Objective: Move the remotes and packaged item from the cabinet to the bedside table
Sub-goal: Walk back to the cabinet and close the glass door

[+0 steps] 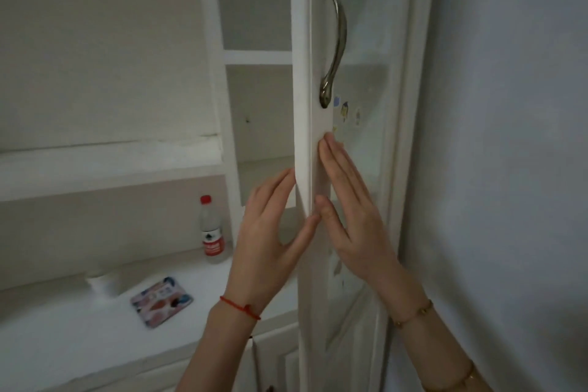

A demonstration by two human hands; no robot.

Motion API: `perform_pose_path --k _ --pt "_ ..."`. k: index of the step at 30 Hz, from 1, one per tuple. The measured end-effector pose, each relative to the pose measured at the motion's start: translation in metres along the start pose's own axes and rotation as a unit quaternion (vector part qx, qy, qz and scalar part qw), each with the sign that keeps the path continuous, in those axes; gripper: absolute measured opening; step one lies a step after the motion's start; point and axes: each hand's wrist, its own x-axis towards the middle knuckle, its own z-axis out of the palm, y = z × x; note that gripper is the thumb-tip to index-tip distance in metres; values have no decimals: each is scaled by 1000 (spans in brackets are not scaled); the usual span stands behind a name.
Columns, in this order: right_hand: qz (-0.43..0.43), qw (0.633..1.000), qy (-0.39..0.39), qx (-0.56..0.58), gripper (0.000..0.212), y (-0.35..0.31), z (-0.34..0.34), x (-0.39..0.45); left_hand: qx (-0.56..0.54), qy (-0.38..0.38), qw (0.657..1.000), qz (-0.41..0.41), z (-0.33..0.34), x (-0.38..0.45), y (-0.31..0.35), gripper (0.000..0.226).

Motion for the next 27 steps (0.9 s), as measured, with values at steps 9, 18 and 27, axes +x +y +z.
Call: perform_pose_path --k 9,18,27 --pt "14 998 -39 -49 62 12 88 40 133 50 988 -52 -9 11 -78 60" --pt "17 994 -62 -88 66 33 131 67 204 91 972 -73 4 27 -130 59" --pt "14 988 -63 -140 66 45 150 78 243 110 961 -71 15 35 -151 59"
